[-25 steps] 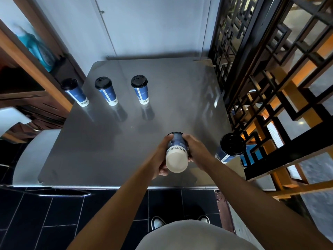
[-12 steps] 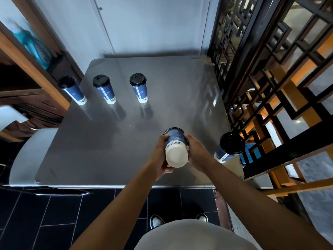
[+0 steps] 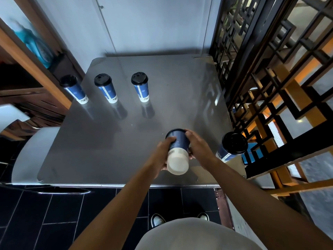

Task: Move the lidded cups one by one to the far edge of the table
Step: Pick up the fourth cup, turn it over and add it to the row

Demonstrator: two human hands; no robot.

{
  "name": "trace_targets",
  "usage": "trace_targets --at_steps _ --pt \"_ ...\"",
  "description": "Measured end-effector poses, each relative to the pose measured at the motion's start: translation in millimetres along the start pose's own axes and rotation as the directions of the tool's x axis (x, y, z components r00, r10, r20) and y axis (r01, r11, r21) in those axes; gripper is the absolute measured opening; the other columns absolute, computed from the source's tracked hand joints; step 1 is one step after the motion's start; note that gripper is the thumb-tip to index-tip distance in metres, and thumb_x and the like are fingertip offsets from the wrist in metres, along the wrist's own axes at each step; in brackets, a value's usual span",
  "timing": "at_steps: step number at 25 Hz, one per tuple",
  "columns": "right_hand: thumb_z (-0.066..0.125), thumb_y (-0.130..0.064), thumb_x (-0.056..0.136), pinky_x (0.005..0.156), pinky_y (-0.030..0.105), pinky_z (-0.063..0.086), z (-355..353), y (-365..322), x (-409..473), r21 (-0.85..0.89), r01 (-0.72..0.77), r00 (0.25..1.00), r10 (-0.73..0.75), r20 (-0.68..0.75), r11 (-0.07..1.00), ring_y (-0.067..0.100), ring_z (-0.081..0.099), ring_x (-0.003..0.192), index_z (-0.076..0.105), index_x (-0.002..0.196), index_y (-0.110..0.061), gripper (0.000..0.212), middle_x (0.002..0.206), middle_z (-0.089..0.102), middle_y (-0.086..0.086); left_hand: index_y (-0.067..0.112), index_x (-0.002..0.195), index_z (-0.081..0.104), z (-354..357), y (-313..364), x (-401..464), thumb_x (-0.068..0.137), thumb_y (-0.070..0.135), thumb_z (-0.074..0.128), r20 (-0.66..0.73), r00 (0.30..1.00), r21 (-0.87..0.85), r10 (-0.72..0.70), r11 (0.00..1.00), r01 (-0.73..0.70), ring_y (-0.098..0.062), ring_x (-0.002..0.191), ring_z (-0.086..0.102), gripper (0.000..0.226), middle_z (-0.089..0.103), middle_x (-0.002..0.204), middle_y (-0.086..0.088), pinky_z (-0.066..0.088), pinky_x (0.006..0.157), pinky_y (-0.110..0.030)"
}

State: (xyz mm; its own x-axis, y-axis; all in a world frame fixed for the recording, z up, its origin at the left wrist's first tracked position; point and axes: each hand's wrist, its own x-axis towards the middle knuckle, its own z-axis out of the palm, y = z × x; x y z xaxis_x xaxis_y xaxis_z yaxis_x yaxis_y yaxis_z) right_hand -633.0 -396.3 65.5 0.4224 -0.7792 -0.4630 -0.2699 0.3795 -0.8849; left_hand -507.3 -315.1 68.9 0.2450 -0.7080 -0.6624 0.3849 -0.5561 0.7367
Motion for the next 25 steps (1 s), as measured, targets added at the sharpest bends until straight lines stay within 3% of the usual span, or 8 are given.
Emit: trace_targets --at_steps 3,7,12,16,18,20,23,25 --pt "0.038 -0.037 0.107 0.068 0.038 0.044 2.9 1.8 -2.9 0.138 -0.121 0.993 0.119 0.018 0.983 0.031 0.056 0.079 0.058 0.126 -0.008 0.039 0.110 0.058 0.028 0.008 0.104 0.068 -0.1 3.4 0.3 0.093 0.053 0.048 0.043 0.995 -0.161 -0.085 0.983 0.091 -0.024 0.063 0.070 0.051 0.074 0.077 -0.011 0.056 0.062 -0.030" --pt "0.042 -0.035 0.106 0.079 0.044 0.042 6.2 1.2 1.0 0.224 -0.143 0.989 0.148 -0.006 0.964 0.033 0.056 0.092 0.058 0.128 -0.008 0.039 0.126 0.060 0.029 0.013 0.096 0.069 4.3 5.7 -4.2 0.091 0.058 0.047 0.011 0.994 -0.136 -0.109 0.985 0.109 -0.025 0.069 0.066 0.050 0.071 0.076 -0.008 0.047 0.073 -0.034" --pt "0.042 -0.039 0.104 0.079 0.042 0.041 -2.3 -1.1 5.4 0.135 -0.092 0.996 0.092 0.002 0.987 0.029 0.056 0.089 0.060 0.123 -0.011 0.038 0.103 0.061 0.014 0.008 0.123 0.067 1.3 5.8 -3.4 0.068 0.063 0.050 -0.033 0.993 -0.005 -0.110 0.994 0.110 -0.037 0.105 0.065 0.079 0.072 0.116 -0.023 0.043 0.111 -0.054" --pt "0.047 -0.043 0.102 0.079 0.041 0.046 -3.3 -3.2 6.3 0.076 -0.045 0.999 0.044 0.014 0.996 0.028 0.058 0.086 0.066 0.114 -0.028 0.027 0.104 0.068 0.012 0.001 0.135 0.060 2.5 10.2 -3.4 0.067 0.064 0.055 0.005 0.996 -0.029 -0.088 0.996 0.088 -0.048 0.120 0.061 0.093 0.065 0.132 -0.028 0.039 0.116 -0.059" --pt "0.048 -0.040 0.103 0.069 0.037 0.047 -2.5 -6.8 6.1 0.071 -0.012 1.000 0.012 0.008 0.997 0.024 0.058 0.076 0.067 0.115 -0.034 0.023 0.098 0.068 0.009 0.002 0.140 0.054 3.6 6.8 -2.8 0.075 0.064 0.061 0.063 0.998 -0.049 -0.025 0.998 0.029 -0.043 0.106 0.062 0.090 0.067 0.123 -0.029 0.044 0.110 -0.058" --pt "0.047 -0.039 0.104 0.062 0.031 0.042 -3.6 -9.3 6.0 0.098 -0.009 1.000 0.010 -0.014 0.995 0.018 0.052 0.063 0.066 0.123 -0.032 0.027 0.097 0.064 0.009 0.001 0.139 0.052 3.5 5.6 -4.5 0.086 0.053 0.061 0.089 0.996 -0.110 0.022 0.994 -0.012 -0.037 0.089 0.067 0.075 0.071 0.107 -0.024 0.056 0.088 -0.049" --pt "0.043 -0.039 0.104 0.070 0.038 0.045 -2.8 -9.2 4.9 0.187 -0.064 0.998 0.065 -0.002 0.980 0.021 0.054 0.064 0.065 0.117 -0.025 0.030 0.108 0.065 0.009 0.003 0.119 0.064 1.9 4.6 -8.1 0.087 0.043 0.057 0.136 0.991 -0.355 0.001 0.934 0.048 -0.025 0.062 0.070 0.051 0.073 0.081 -0.014 0.058 0.056 -0.031" --pt "0.042 -0.038 0.105 0.068 0.037 0.045 1.5 -5.6 4.0 0.159 -0.091 0.996 0.088 0.025 0.983 0.023 0.055 0.067 0.064 0.118 -0.015 0.035 0.102 0.063 0.010 0.008 0.108 0.067 2.6 -0.9 -6.8 0.089 0.045 0.052 0.135 0.991 -0.443 -0.019 0.893 0.077 -0.024 0.056 0.069 0.044 0.073 0.074 -0.011 0.057 0.050 -0.029"
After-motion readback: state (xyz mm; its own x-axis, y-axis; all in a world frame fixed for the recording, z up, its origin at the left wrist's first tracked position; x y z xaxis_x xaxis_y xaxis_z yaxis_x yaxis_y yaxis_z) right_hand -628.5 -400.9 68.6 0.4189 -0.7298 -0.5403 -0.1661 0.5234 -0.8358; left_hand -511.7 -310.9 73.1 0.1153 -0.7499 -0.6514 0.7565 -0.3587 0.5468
